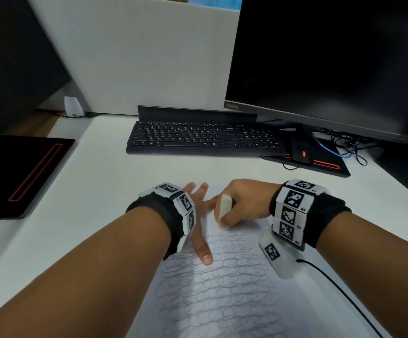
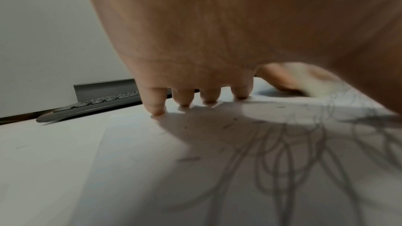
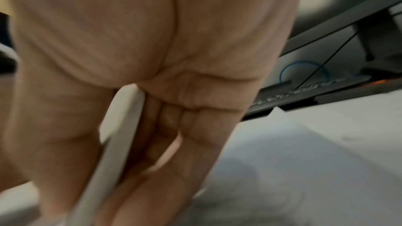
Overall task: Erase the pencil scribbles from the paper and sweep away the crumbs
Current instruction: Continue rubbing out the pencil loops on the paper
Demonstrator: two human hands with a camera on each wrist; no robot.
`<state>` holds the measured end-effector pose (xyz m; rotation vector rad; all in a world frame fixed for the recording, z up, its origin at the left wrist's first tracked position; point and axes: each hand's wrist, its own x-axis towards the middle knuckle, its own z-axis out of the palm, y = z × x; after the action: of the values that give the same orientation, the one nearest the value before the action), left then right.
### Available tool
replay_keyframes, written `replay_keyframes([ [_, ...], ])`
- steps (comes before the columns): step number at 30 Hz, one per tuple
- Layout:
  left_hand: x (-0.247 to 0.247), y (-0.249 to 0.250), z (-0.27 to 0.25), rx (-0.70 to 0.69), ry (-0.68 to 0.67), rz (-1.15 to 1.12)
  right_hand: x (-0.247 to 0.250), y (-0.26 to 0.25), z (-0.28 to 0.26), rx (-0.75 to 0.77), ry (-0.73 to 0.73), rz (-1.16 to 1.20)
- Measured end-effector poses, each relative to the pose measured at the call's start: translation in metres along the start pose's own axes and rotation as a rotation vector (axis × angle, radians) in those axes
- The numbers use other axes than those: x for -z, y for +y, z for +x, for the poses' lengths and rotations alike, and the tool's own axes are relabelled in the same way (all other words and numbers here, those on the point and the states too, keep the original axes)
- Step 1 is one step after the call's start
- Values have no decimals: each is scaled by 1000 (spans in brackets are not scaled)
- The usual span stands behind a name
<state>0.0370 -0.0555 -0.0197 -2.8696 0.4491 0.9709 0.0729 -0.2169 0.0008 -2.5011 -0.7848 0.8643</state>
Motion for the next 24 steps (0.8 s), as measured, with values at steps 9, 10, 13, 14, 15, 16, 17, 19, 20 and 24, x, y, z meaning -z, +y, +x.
replay_keyframes([
  [9,0,2,2,11,11,13,2,2,-3,-5,-29,35],
  [10,1,2,2,12,7,16,1,0,-4,-5,-63,27],
  [13,1,3,1,20,-5,12,6,5,0,-26,97,-50],
  [14,0,3,1,21,0,11,7,5,1,-31,145,-55],
  [15,0,3,1,21,5,10,7,5,1,-31,142,-43],
  [16,0,2,1,21,9,9,5,4,0,-20,87,-24],
  [17,-1,2,1,22,11,6,4,1,-3,-6,4,-10],
  [19,0,2,1,24,2,6,4,1,-5,-8,-68,-9],
  [20,0,2,1,24,1,7,6,4,-4,-18,-27,-20],
  [24,-1,0,0,15,21,-3,8,8,-2,-38,96,0],
])
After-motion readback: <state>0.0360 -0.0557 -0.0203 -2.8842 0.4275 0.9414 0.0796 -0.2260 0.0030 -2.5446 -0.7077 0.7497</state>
